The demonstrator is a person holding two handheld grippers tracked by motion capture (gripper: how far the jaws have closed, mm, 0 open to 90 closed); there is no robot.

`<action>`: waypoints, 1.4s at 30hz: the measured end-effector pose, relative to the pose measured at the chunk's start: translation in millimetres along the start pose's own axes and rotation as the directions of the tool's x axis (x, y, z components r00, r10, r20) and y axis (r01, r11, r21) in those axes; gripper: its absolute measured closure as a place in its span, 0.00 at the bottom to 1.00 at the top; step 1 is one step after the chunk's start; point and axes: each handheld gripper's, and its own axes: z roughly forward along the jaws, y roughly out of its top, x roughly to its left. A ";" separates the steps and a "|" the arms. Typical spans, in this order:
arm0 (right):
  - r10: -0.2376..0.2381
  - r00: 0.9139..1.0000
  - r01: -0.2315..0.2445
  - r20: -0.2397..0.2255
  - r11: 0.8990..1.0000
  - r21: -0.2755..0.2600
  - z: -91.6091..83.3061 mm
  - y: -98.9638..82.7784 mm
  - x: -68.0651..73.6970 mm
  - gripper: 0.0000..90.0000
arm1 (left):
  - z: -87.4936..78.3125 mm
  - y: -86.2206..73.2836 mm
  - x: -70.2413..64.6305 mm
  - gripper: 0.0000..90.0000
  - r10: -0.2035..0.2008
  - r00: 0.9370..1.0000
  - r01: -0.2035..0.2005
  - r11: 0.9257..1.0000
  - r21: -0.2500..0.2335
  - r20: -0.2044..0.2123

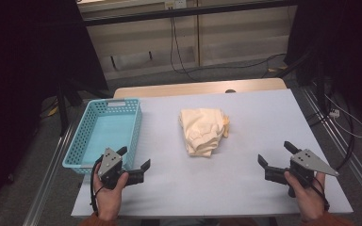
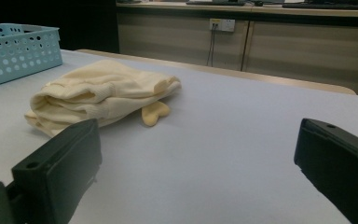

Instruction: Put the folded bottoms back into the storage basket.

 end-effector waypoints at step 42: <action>0.000 0.999 0.001 -0.052 1.000 0.021 3.5 -2.2 2.3 0.01 | 36.1 15.4 -17.8 0.05 -0.009 0.995 0.002 0.997 0.075 0.101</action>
